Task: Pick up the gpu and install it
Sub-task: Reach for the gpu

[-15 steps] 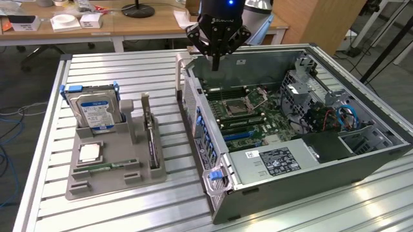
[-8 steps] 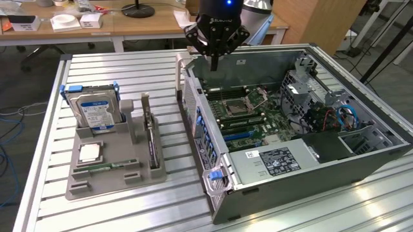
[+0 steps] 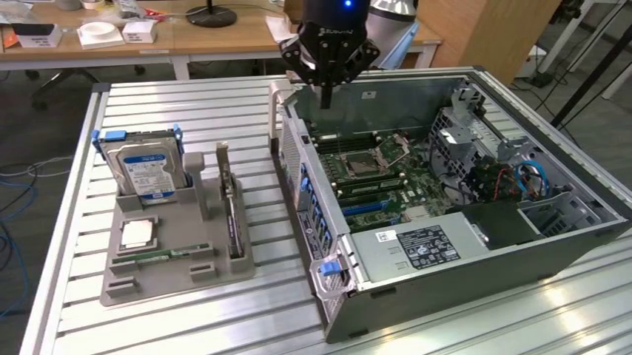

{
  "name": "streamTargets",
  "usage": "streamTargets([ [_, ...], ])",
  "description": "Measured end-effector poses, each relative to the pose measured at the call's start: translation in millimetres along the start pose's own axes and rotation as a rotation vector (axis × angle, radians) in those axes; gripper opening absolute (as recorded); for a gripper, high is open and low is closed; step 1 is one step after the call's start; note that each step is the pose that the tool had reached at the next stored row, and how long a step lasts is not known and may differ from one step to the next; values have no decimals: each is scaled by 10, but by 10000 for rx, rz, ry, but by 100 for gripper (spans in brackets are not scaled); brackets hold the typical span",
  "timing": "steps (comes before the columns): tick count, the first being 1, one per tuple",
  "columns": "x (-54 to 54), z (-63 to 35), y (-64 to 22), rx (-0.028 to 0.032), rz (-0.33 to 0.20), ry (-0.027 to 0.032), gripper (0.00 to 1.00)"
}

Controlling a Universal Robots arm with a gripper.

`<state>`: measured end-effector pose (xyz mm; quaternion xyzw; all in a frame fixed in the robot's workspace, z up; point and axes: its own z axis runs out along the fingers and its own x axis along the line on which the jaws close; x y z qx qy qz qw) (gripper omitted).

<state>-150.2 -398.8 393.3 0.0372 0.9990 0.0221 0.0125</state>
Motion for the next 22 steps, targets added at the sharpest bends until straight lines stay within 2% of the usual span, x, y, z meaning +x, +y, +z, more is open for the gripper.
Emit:
streamTargets([
  [22, 82, -2, -6, 0, -1, 0, 11],
])
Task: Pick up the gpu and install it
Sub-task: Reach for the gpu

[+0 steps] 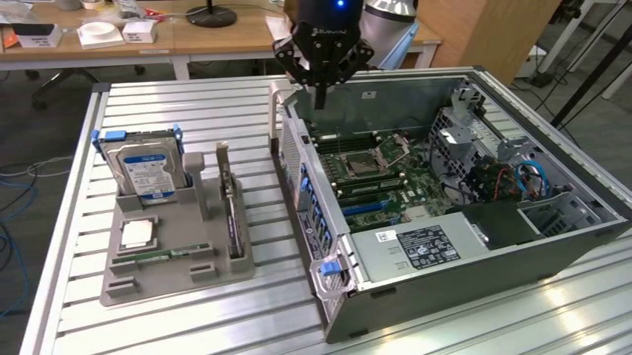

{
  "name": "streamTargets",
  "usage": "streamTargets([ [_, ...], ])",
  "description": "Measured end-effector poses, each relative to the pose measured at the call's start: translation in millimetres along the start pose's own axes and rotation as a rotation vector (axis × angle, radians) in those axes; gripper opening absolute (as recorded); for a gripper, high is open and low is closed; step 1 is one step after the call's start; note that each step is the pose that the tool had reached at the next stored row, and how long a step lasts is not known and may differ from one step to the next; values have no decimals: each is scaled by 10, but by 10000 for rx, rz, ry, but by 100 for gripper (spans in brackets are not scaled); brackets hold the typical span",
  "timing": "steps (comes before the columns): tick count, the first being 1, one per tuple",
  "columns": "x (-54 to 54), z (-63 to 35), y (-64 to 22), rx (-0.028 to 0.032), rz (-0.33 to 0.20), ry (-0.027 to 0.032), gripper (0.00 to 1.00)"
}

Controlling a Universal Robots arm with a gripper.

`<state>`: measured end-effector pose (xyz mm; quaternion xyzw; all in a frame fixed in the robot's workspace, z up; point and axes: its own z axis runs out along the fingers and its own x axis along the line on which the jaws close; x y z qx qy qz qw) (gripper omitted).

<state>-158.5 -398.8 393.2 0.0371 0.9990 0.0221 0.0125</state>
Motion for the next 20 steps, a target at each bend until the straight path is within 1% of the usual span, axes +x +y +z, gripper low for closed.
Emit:
streamTargets([
  [20, 66, -2, -5, 0, -2, 0, 11],
])
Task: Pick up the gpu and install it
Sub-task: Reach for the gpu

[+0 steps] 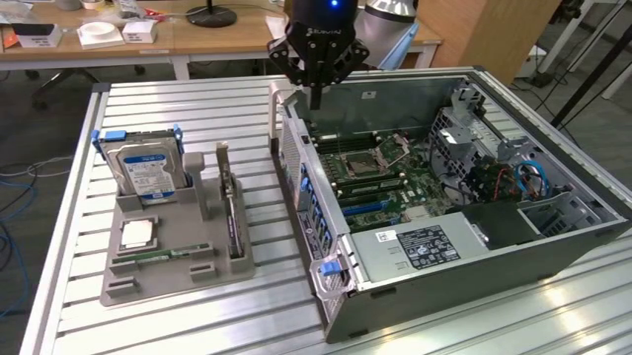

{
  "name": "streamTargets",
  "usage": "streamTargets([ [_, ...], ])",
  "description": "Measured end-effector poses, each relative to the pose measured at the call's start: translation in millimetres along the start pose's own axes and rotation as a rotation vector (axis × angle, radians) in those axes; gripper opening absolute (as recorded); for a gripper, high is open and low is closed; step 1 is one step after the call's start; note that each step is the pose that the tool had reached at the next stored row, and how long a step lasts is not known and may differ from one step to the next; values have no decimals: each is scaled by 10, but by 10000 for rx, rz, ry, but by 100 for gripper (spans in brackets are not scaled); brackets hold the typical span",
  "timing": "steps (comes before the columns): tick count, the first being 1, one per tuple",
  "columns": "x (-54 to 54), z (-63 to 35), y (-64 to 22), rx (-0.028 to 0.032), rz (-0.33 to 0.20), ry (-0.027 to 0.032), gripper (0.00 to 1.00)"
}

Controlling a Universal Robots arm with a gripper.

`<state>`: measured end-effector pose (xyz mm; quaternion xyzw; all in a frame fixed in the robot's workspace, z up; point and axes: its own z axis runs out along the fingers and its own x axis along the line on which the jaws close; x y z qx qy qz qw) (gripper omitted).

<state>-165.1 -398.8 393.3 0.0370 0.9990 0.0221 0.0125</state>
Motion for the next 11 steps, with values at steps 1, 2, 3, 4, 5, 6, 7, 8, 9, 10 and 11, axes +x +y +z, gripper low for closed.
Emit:
streamTargets([
  [1, 3, 0, 0, 0, 0, 0, 11],
  [2, 6, 0, -1, 0, 0, 0, 11],
  [3, 9, 0, -1, -1, 0, 0, 11],
  [4, 12, 0, -1, 0, 0, 0, 11],
  [5, 15, 0, -1, 0, -1, 0, 11],
  [6, 18, 0, -1, 0, 0, 0, 11],
  [7, 22, 0, -2, -1, 0, -1, 11],
  [8, 25, -1, -2, 0, 0, 0, 11],
  [9, 29, -1, -2, 0, 0, 0, 11],
  [10, 32, 0, -2, -1, 0, -1, 11],
  [11, 36, -1, -3, 0, -1, 0, 11],
])
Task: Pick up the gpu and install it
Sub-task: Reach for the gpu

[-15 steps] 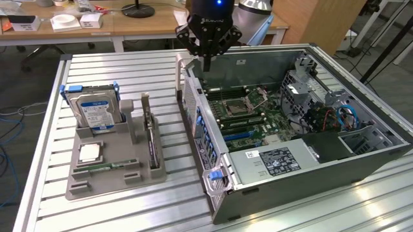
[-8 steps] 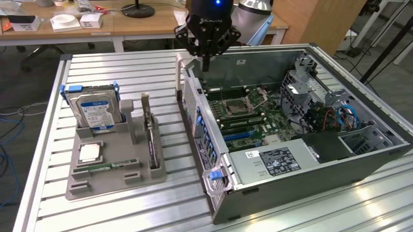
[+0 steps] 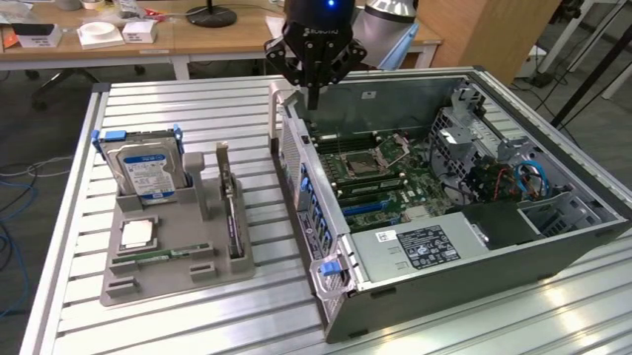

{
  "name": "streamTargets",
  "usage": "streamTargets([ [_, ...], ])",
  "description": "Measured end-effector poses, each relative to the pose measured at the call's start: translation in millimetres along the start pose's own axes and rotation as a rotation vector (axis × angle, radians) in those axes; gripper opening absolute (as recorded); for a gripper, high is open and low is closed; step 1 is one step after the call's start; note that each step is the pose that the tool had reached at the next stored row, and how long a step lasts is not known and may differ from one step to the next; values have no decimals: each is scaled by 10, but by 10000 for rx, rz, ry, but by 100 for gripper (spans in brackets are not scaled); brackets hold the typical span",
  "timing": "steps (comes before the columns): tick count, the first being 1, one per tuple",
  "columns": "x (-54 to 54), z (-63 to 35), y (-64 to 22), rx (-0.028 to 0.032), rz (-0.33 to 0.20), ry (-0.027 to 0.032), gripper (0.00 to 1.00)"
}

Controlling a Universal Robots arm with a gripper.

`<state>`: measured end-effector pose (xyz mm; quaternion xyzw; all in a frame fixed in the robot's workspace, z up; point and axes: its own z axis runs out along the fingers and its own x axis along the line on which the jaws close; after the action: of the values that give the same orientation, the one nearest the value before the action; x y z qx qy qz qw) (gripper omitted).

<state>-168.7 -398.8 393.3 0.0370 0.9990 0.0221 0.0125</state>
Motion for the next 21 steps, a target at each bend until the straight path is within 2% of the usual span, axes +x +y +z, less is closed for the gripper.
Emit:
streamTargets([
  [21, 86, -2, -6, 0, -1, 0, 11],
])
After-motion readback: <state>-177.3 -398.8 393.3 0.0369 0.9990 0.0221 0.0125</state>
